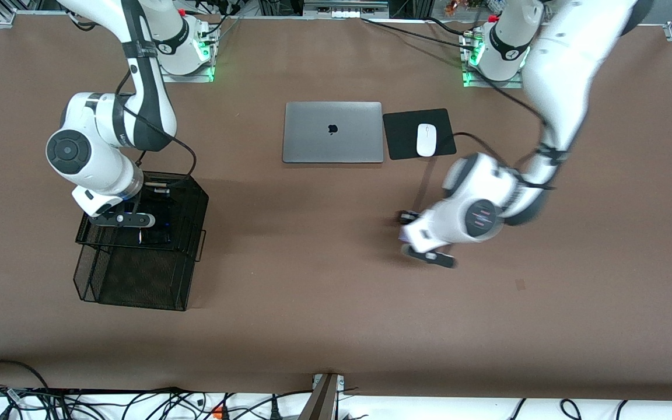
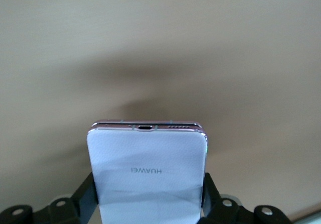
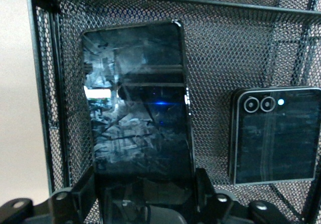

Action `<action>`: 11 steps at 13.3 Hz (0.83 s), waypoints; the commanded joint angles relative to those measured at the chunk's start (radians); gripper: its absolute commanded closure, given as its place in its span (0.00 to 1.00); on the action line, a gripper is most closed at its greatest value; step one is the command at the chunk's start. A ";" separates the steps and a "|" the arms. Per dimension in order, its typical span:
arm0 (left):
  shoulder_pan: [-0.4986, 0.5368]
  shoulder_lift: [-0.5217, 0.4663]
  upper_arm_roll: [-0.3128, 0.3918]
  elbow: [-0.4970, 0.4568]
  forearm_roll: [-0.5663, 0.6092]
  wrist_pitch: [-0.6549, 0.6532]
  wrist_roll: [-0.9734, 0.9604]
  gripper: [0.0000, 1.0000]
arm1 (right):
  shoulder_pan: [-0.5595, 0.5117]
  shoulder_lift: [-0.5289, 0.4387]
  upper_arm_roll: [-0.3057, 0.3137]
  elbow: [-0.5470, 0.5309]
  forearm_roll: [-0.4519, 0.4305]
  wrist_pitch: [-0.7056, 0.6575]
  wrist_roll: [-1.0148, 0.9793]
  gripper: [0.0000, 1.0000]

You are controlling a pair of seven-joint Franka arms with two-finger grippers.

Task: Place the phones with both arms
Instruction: 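Place the white phone at mid-table with the left gripper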

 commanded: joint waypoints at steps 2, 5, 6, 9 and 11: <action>-0.193 0.076 0.020 0.044 -0.042 0.217 -0.274 0.57 | 0.004 -0.007 -0.003 0.045 0.020 -0.019 -0.014 0.00; -0.197 0.053 0.022 0.032 -0.032 0.222 -0.406 0.00 | 0.004 -0.009 -0.003 0.152 0.018 -0.145 -0.011 0.00; -0.176 0.018 0.030 0.028 -0.028 0.170 -0.407 0.00 | 0.004 -0.009 -0.003 0.188 0.015 -0.181 -0.008 0.00; -0.064 -0.108 0.036 0.039 -0.019 -0.054 -0.398 0.00 | 0.002 -0.004 -0.003 0.240 0.012 -0.212 -0.008 0.00; 0.030 -0.181 0.036 0.042 -0.015 -0.186 -0.383 0.00 | 0.008 0.008 0.011 0.242 0.020 -0.205 0.004 0.00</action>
